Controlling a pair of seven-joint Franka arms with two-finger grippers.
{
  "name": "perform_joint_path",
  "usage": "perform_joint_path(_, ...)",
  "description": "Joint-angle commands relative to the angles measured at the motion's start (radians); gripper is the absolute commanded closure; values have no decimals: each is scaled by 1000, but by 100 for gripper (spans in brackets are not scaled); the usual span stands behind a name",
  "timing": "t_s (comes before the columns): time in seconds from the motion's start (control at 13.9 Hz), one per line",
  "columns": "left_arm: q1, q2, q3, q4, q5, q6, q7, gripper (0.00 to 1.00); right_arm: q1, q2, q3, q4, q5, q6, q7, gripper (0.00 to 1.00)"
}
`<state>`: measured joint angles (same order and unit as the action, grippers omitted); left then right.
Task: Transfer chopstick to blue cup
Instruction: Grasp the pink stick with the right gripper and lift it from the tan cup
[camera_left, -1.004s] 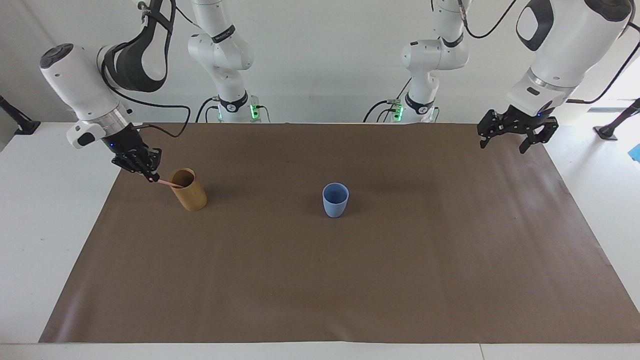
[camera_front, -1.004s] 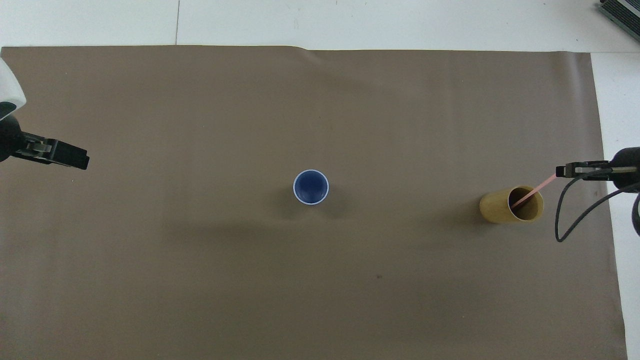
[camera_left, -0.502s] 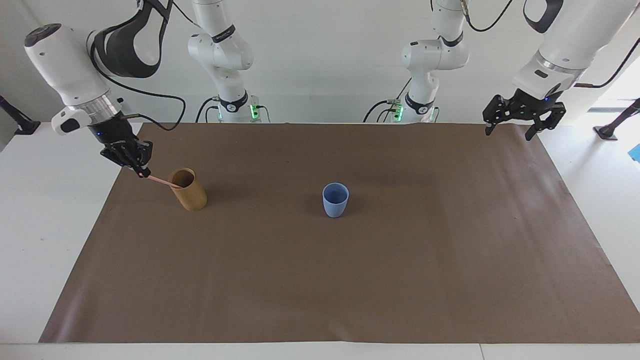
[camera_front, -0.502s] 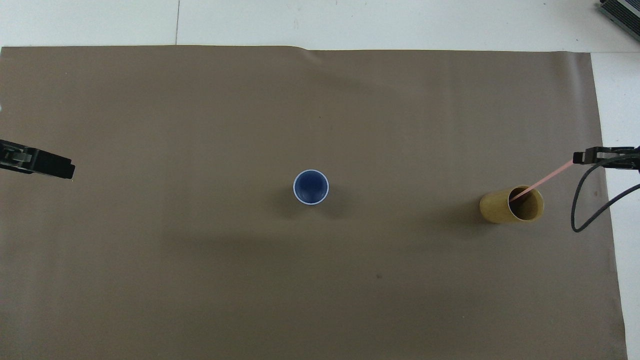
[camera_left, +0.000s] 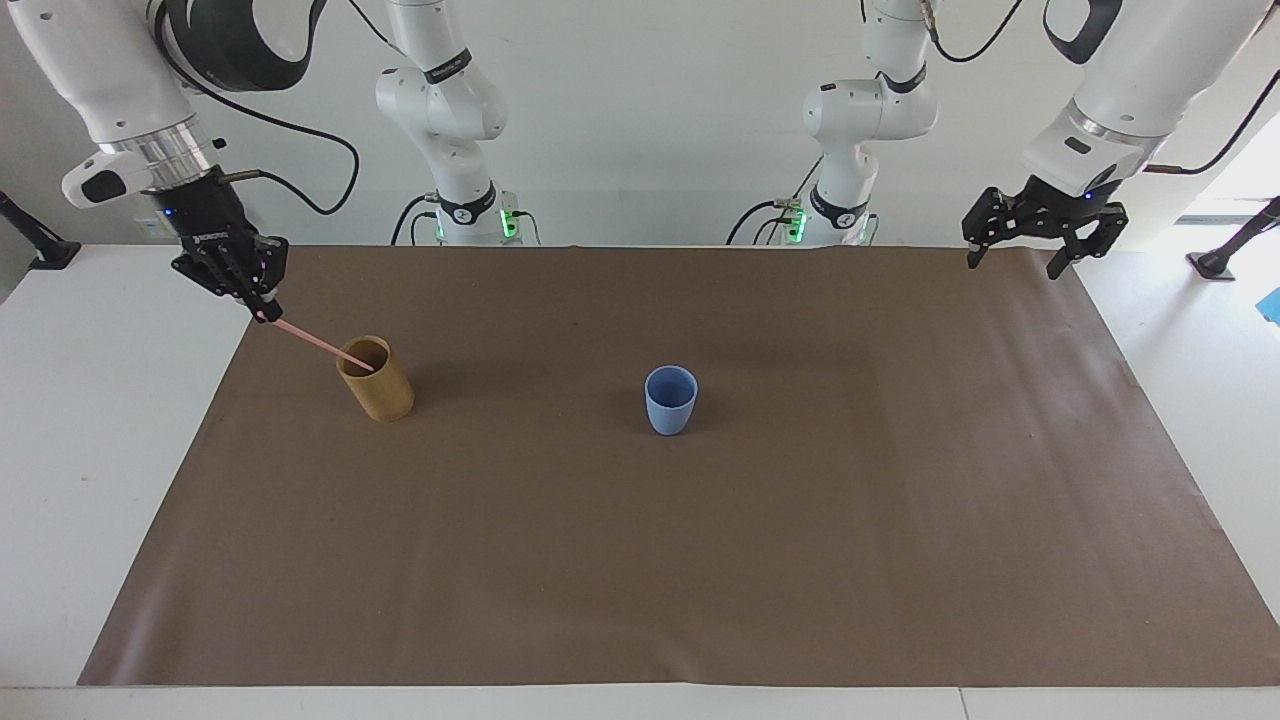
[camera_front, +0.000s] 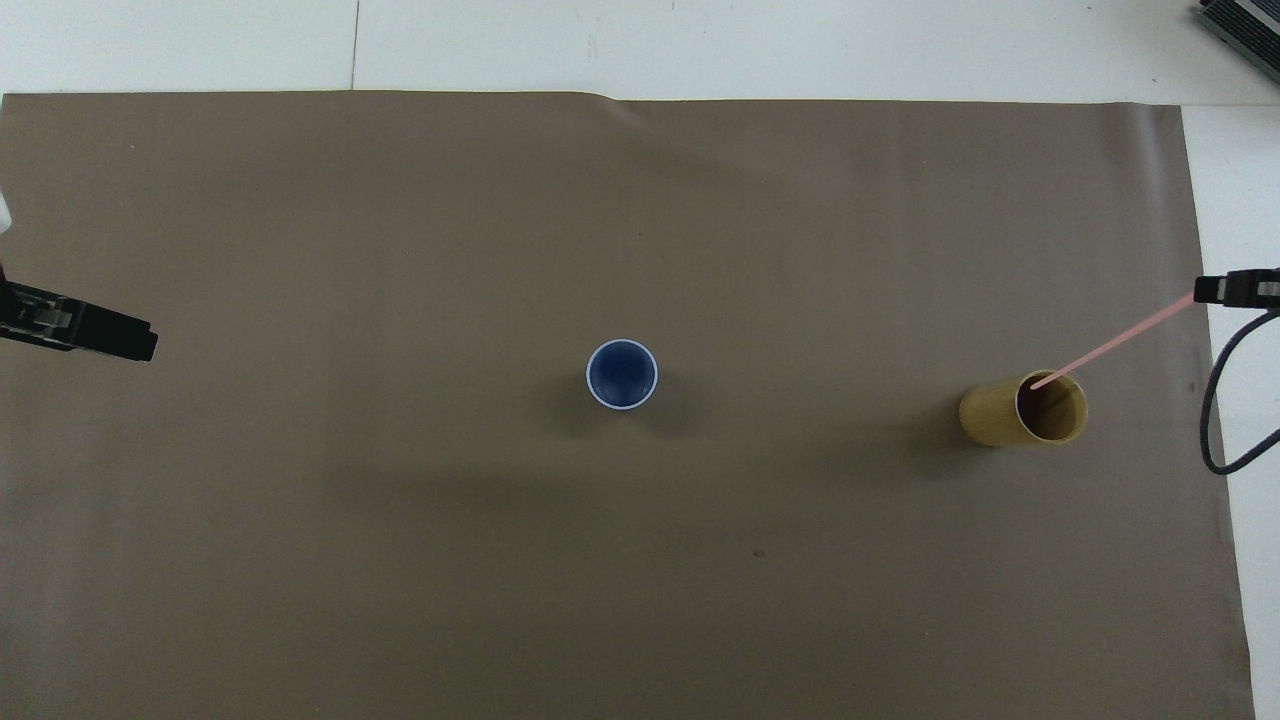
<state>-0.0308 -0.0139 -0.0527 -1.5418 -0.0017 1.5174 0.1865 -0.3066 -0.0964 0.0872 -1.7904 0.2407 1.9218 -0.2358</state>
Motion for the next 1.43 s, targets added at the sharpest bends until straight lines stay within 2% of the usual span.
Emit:
perform_joint_path(0.0, 14, -26, -4, -26, -34, -34, 7, 0, 0, -20, 9, 22, -9, -33, 19, 100)
perform_joint_path(0.65, 18, -29, -1, -20, -34, -60, 16, 0, 26, -65, 46, 26, -92, -66, 29, 100)
perform_joint_path(1.0, 20, -29, 1, -18, -32, -51, 10, 0, 84, -91, 100, 22, -87, -158, 105, 100)
perform_joint_path(1.36, 20, -29, 1, -20, -32, -51, 10, 0, 233, -77, 144, 17, -69, -97, 473, 100)
